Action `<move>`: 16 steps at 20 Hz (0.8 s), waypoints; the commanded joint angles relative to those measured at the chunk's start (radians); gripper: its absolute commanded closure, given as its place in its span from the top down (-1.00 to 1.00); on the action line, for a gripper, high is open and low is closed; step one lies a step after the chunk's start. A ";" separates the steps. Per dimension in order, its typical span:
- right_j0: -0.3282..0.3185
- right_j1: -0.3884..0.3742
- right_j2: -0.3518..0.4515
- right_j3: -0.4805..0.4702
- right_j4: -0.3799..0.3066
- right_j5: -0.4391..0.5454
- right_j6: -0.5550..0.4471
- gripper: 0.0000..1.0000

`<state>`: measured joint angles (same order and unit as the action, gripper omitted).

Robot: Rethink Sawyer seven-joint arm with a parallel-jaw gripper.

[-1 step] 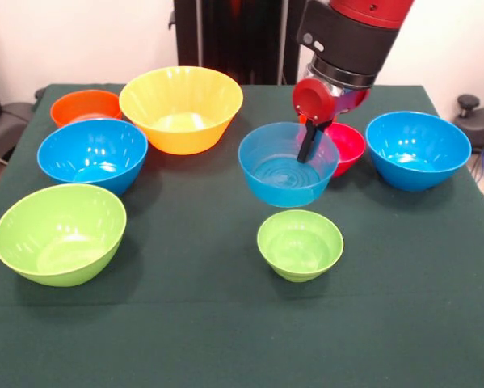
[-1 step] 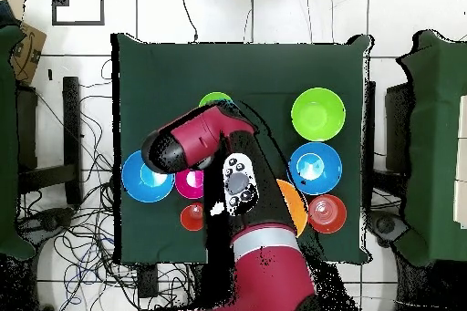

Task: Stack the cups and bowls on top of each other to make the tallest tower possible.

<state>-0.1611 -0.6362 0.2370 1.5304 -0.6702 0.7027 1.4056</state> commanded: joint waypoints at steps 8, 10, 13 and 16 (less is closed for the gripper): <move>0.066 0.144 -0.048 -0.152 0.031 -0.107 0.276 -1.00; 0.073 0.155 -0.053 -0.163 0.032 -0.120 0.285 -1.00; 0.074 0.158 -0.052 -0.152 0.042 -0.182 0.320 -1.00; 0.076 0.164 -0.046 -0.156 0.050 -0.203 0.335 -1.00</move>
<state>-0.1050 -0.5461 0.1782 1.4248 -0.6537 0.5903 1.5540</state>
